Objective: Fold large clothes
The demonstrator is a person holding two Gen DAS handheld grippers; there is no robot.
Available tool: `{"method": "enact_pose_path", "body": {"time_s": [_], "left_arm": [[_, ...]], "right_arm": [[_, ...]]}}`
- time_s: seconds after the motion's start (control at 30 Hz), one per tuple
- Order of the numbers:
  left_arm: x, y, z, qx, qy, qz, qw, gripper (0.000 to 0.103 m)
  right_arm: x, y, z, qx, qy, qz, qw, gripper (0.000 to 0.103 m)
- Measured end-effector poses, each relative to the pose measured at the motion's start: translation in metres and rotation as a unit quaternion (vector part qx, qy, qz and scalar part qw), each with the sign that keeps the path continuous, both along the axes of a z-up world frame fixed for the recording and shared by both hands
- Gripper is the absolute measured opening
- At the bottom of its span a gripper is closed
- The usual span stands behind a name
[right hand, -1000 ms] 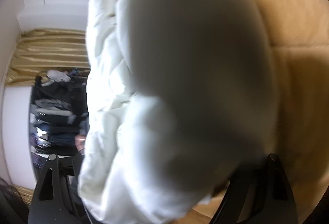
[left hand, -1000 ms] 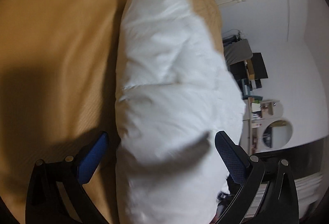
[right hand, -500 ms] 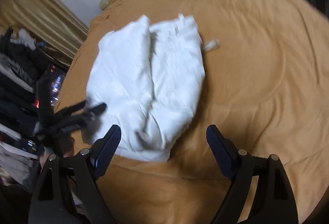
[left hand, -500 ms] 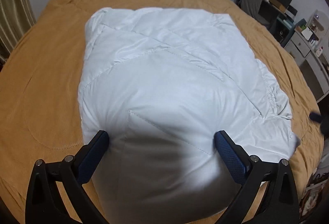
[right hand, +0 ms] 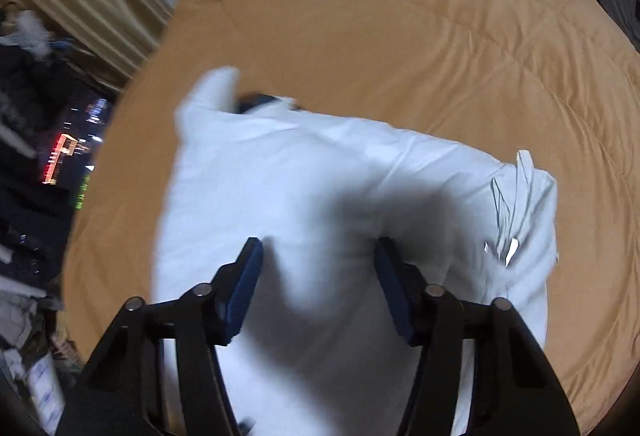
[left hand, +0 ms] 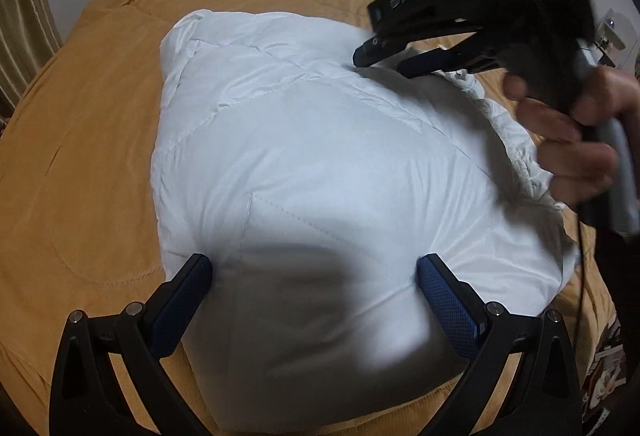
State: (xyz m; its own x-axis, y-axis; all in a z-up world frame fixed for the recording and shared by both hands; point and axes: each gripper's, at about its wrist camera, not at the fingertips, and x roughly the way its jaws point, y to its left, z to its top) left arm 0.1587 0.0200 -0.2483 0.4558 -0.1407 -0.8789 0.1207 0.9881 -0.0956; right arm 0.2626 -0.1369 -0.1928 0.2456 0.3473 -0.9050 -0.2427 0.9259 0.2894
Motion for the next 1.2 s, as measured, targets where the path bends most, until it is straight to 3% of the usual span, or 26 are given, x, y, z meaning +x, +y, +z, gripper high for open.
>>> {"method": "enact_pose_path", "body": {"time_s": [0.1,0.17,0.2,0.3,0.47,0.53,0.63,0.7,0.77,0.83,0.9,0.97,1.07,1.13,1.2], "left_arm": [[-0.005,0.001,-0.001,0.002,0.003,-0.010,0.9999,0.103],[-0.008,0.003,-0.004,0.000,0.006,-0.012,0.9999,0.103],[-0.010,0.004,-0.005,-0.002,0.005,-0.011,0.9999,0.103],[-0.011,0.006,-0.005,-0.001,0.008,-0.014,0.9999,0.103],[-0.014,0.007,-0.005,0.000,0.009,-0.020,0.9998,0.103],[-0.015,0.007,-0.006,0.002,0.008,-0.024,0.9997,0.103],[-0.025,0.006,-0.005,0.001,0.010,-0.032,0.9994,0.103],[-0.029,0.009,-0.003,-0.014,0.014,-0.045,0.9988,0.103],[-0.032,0.024,0.006,-0.053,0.014,-0.036,0.9978,0.103],[-0.029,0.048,0.016,-0.111,0.009,-0.003,0.9938,0.103],[-0.019,0.069,0.024,-0.134,-0.002,0.040,0.9901,0.103],[-0.009,0.076,0.022,-0.114,-0.005,0.061,0.9916,0.103],[-0.001,0.061,-0.004,-0.083,0.039,0.049,0.9946,0.103],[-0.005,0.053,-0.022,-0.117,0.054,0.036,0.9910,0.103],[-0.012,0.045,-0.021,-0.095,0.034,0.030,0.9944,0.103]], "right_arm": [[0.023,-0.005,-0.022,-0.057,0.002,-0.029,0.998,0.047],[0.032,-0.013,-0.030,-0.130,-0.011,-0.063,0.989,0.048],[0.037,-0.021,-0.036,-0.140,-0.009,-0.078,0.987,0.047],[0.031,-0.042,-0.024,-0.085,0.002,-0.105,0.991,0.047],[-0.036,-0.028,0.057,-0.081,-0.122,-0.071,0.987,0.047],[-0.071,-0.013,0.073,-0.068,-0.145,-0.034,0.986,0.047],[-0.110,0.008,0.051,-0.107,-0.119,0.030,0.987,0.047],[-0.110,0.009,0.010,-0.151,-0.073,0.029,0.985,0.047],[-0.116,-0.010,-0.023,-0.130,-0.051,0.007,0.990,0.047],[-0.119,-0.020,-0.024,-0.125,-0.054,-0.008,0.991,0.049],[-0.117,-0.023,-0.024,-0.123,-0.053,-0.012,0.991,0.054],[-0.115,-0.028,-0.022,-0.110,-0.045,-0.019,0.993,0.054],[-0.118,-0.031,-0.019,-0.117,-0.039,-0.027,0.992,0.054],[-0.131,-0.027,-0.007,-0.127,-0.050,-0.031,0.990,0.054],[-0.157,-0.025,0.013,-0.105,-0.082,-0.021,0.991,0.054]]}}
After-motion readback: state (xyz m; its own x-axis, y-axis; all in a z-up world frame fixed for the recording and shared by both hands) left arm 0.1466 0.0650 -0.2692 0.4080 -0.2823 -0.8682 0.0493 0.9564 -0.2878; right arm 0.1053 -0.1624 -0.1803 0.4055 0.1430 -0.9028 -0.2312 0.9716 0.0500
